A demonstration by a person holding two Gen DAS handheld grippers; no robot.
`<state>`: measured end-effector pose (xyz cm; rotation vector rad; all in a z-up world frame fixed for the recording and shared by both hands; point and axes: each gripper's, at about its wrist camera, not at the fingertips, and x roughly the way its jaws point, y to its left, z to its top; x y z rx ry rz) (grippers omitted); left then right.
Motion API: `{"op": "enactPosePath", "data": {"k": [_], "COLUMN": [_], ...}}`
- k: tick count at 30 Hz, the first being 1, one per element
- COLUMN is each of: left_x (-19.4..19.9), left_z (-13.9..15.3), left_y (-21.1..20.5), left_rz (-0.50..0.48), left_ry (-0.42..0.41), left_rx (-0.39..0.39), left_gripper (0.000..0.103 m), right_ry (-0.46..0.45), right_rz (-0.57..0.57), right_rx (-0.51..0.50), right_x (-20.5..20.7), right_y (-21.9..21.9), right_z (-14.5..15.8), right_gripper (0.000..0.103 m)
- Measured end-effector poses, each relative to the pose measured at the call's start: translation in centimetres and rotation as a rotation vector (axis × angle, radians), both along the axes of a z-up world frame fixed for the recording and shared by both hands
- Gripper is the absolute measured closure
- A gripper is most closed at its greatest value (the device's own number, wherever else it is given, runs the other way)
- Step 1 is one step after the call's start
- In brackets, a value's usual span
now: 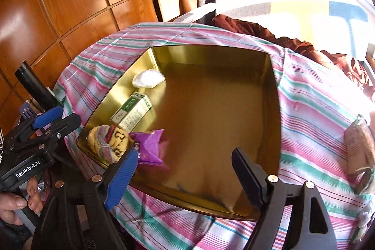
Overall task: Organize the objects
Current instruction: 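Lower the purple packet into the gold tray and open the right gripper, then grasp another white plastic-wrapped ball with the left gripper while the right returns to the items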
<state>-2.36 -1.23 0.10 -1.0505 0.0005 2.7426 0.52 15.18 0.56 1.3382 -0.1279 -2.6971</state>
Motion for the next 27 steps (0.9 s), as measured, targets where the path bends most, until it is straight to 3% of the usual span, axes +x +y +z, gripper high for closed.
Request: {"op": "enactPosePath", "data": {"k": [11,14,17,19,21,27], "left_x": [0.9,1.1,1.5,2.0,2.4,3.8], "left_z": [1.4,1.7,1.9,2.0,2.1,2.1], "left_y": [5.7,7.6,10.0,11.8,13.6,19.0], "left_rz": [-0.164,-0.222,-0.295,-0.349,-0.400,-0.528], "left_ry": [0.033,0.029,0.025,0.024,0.018,0.005], "left_rx": [-0.027,-0.023,-0.020,-0.018,-0.014,-0.021], "left_gripper": [0.029,0.023,0.018,0.006,0.002,0.000], "right_ry": [-0.027,-0.029,-0.008,0.008,0.024,0.030], "right_rz": [-0.330,-0.465,-0.617,-0.717,-0.806,-0.973], "right_rx": [0.064,0.059,0.029,0.006,-0.031,-0.213], "right_x": [5.2,7.3,9.7,11.4,13.1,17.0], "right_y": [14.2,18.8,23.6,26.6,29.3,35.1], "right_z": [0.7,1.0,1.6,2.0,2.2,1.0], "right_gripper": [0.019,0.018,0.017,0.017,0.017,0.017]}}
